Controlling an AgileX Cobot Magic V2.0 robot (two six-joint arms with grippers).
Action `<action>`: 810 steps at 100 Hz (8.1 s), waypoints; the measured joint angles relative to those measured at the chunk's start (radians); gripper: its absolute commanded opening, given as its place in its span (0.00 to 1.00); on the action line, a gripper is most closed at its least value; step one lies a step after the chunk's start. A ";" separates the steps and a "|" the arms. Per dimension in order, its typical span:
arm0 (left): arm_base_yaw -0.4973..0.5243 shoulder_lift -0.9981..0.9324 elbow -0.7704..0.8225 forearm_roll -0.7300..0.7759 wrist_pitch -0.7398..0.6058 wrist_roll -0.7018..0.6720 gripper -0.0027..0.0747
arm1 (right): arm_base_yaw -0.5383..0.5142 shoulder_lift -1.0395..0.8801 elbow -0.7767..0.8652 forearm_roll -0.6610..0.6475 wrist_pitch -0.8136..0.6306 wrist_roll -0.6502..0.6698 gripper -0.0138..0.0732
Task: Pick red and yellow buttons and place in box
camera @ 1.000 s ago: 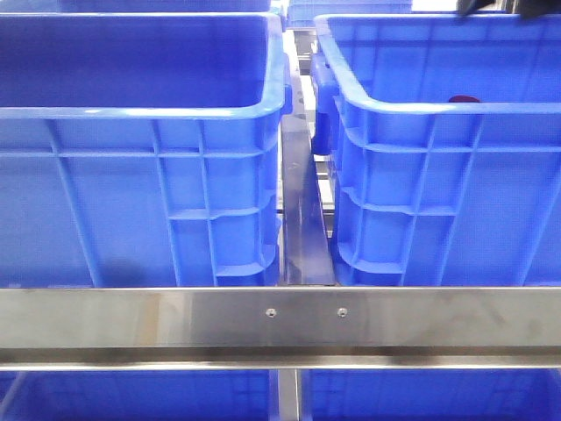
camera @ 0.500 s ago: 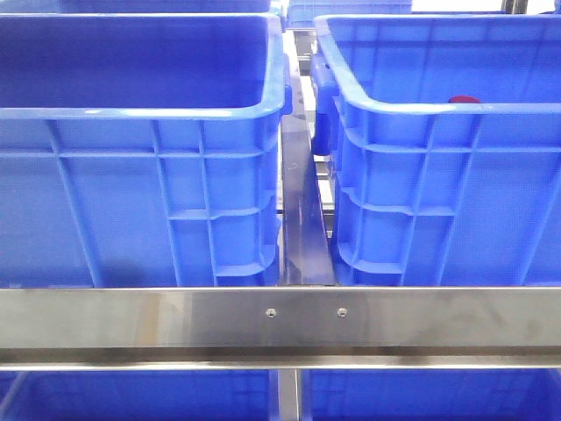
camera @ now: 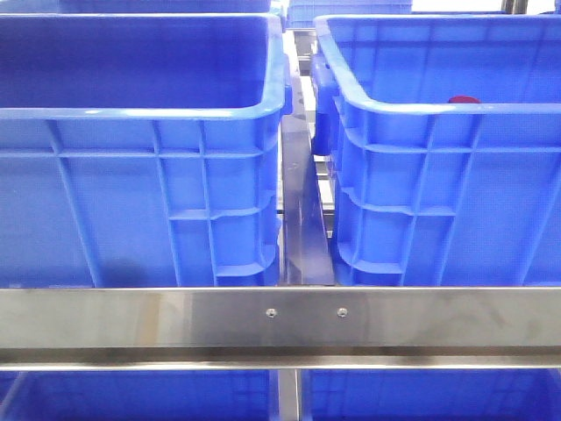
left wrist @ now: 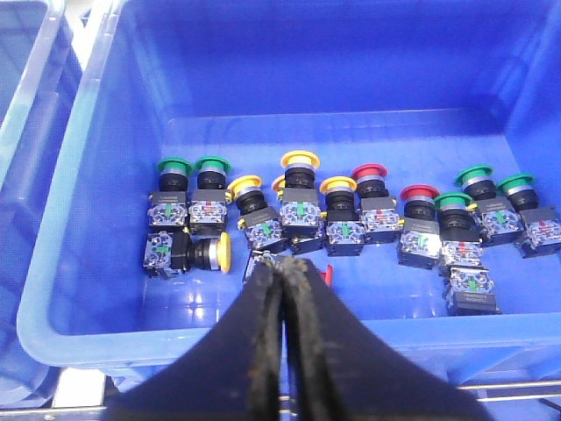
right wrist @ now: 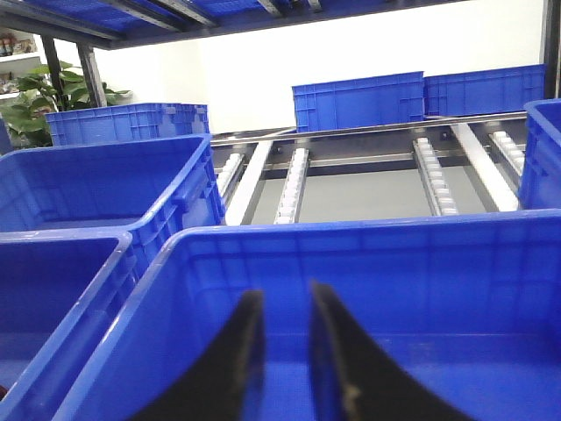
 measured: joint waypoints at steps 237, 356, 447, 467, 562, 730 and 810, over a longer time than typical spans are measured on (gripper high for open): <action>0.000 1.119 -0.470 0.021 -0.084 0.081 0.77 | 0.000 -0.001 0.000 0.001 0.033 0.000 0.08; 0.000 1.076 -0.477 0.022 -0.119 0.081 0.01 | 0.000 -0.001 0.000 0.001 0.034 0.000 0.08; -0.616 0.605 -0.473 -0.017 0.047 0.100 0.01 | 0.000 -0.001 0.000 0.001 0.036 0.000 0.08; -0.757 0.603 -0.473 -0.010 0.047 0.104 0.01 | 0.000 -0.001 0.000 0.001 0.036 0.000 0.11; -0.777 0.603 -0.473 0.002 0.047 0.106 0.01 | 0.000 0.235 -0.064 0.224 0.750 0.256 0.81; -0.777 0.600 -0.471 0.004 0.067 0.106 0.82 | 0.269 0.752 -0.369 0.213 0.851 0.308 0.38; -0.267 0.336 -0.310 0.069 0.067 -0.045 0.82 | -0.067 0.624 -0.369 0.213 0.770 0.218 0.37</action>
